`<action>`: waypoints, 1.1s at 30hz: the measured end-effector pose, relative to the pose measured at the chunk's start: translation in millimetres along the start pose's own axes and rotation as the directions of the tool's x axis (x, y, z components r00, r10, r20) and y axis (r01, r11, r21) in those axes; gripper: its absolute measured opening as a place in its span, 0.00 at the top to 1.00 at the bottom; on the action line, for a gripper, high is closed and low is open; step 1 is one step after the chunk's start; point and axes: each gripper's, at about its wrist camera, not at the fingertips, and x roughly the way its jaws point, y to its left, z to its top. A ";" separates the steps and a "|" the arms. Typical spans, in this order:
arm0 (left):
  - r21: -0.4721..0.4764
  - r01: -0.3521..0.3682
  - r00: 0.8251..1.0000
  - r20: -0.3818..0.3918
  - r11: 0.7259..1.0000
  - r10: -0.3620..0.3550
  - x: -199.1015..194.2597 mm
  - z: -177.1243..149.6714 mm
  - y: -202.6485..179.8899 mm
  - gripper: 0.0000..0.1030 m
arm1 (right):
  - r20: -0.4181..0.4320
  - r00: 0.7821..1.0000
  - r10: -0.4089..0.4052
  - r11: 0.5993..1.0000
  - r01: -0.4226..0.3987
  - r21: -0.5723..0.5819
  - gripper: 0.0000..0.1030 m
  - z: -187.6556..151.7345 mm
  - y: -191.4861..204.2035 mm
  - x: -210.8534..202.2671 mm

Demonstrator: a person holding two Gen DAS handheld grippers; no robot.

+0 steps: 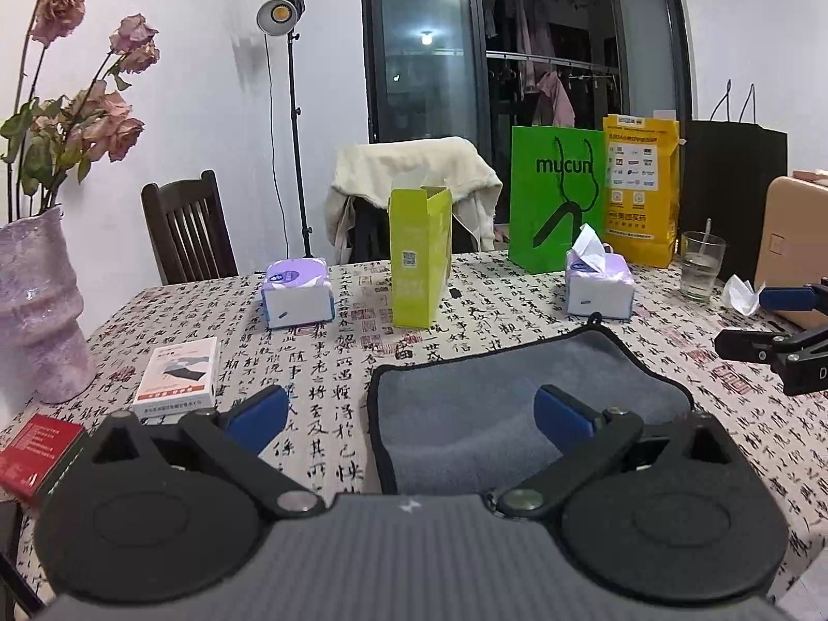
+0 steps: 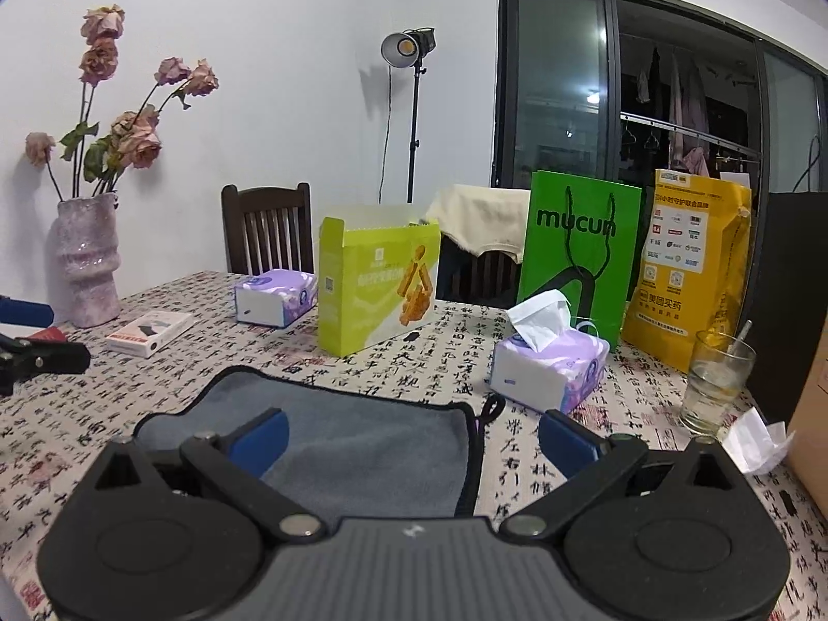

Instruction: Fold towel

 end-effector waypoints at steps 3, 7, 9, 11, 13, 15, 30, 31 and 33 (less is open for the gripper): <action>0.006 0.001 1.000 0.006 1.000 -0.001 -11.0 -5.9 -4.1 0.00 | 0.005 1.000 0.000 1.000 0.000 0.012 0.00 -6.7 2.4 -12.8; 0.012 0.011 1.000 0.019 1.000 -0.011 -25.8 -13.2 -9.6 0.00 | 0.012 1.000 0.003 1.000 -0.003 0.011 0.00 -14.6 6.9 -30.8; 0.009 0.014 1.000 0.025 1.000 -0.014 -33.0 -17.0 -11.8 0.00 | 0.019 1.000 0.003 1.000 -0.003 0.010 0.00 -17.6 10.4 -39.4; 0.007 0.016 0.999 0.028 1.000 -0.016 -40.2 -20.8 -14.5 0.00 | 0.025 1.000 0.005 1.000 -0.006 0.011 0.00 -20.6 13.1 -47.0; 0.007 0.019 0.999 0.029 1.000 -0.019 -45.6 -25.1 -16.4 0.00 | 0.034 0.999 0.007 1.000 -0.007 0.015 0.00 -24.1 16.1 -56.1; 0.003 0.018 0.999 0.029 1.000 -0.018 -51.8 -30.7 -18.4 0.00 | 0.042 0.999 0.011 1.000 -0.011 0.014 0.00 -28.0 20.1 -65.1; -0.004 0.027 0.998 0.050 1.000 -0.026 -97.9 -61.0 -30.2 0.00 | 0.068 0.997 0.043 0.999 -0.043 0.003 0.00 -56.3 44.0 -117.6; -0.006 0.025 0.998 0.053 1.000 -0.025 -101.2 -62.3 -30.1 0.00 | 0.070 0.997 0.045 0.999 -0.045 0.002 0.00 -57.3 45.3 -120.2; -0.010 0.022 0.998 0.063 1.000 -0.022 -108.7 -64.9 -30.5 0.00 | 0.071 0.996 0.054 0.999 -0.054 0.001 0.00 -59.7 47.6 -125.7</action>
